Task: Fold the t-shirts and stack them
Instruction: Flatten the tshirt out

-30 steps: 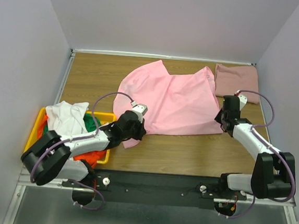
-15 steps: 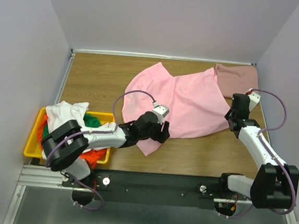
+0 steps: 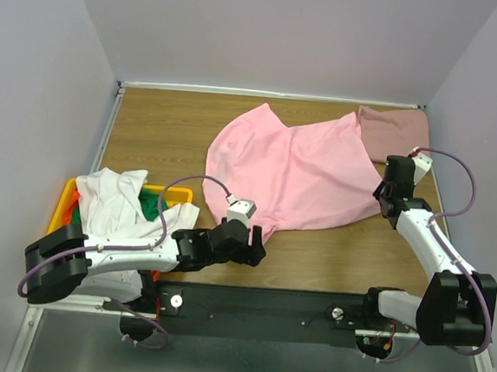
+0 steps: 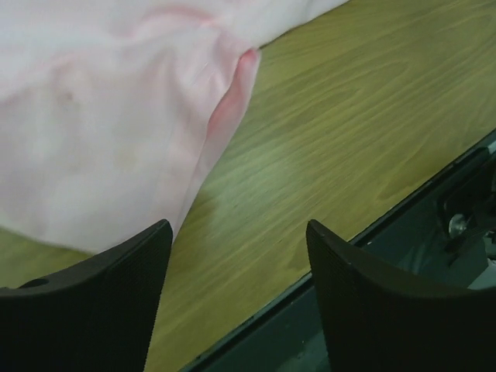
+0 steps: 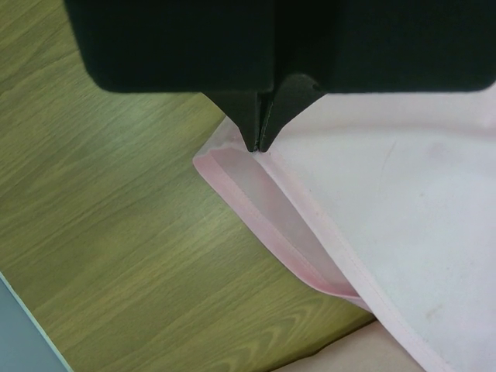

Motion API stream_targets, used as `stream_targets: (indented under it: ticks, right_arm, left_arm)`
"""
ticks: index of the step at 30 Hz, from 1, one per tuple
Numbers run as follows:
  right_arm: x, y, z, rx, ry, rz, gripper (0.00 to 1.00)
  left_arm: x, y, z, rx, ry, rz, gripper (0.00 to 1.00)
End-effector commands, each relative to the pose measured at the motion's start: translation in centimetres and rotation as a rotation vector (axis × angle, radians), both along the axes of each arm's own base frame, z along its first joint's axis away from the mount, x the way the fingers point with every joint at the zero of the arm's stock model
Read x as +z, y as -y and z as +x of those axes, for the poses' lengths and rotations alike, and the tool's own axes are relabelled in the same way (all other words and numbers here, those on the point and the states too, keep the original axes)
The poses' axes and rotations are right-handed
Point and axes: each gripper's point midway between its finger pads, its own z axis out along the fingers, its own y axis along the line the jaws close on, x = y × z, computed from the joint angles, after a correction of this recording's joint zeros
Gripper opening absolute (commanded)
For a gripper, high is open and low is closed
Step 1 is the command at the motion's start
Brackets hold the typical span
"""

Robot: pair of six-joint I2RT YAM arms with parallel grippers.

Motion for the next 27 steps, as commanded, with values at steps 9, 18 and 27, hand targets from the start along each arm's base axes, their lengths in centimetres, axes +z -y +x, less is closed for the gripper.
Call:
stream_targets:
  ticks: [9, 18, 27]
  right_arm:
    - [-0.3, -0.3, -0.1, 0.018, -0.019, 0.022, 0.00]
    - [0.0, -0.6, -0.1, 0.031, -0.003, 0.036, 0.00]
    - [0.1, -1.0, 0.0, 0.050, 0.004, 0.049, 0.00]
  left_arm:
    - [-3.7, -4.8, -1.6, 0.263, -0.146, 0.104, 0.69]
    - [-4.9, -5.3, -1.0, 0.316, -0.141, 0.131, 0.65]
    - [-6.3, -5.2, -0.7, 0.328, -0.141, 0.161, 0.61]
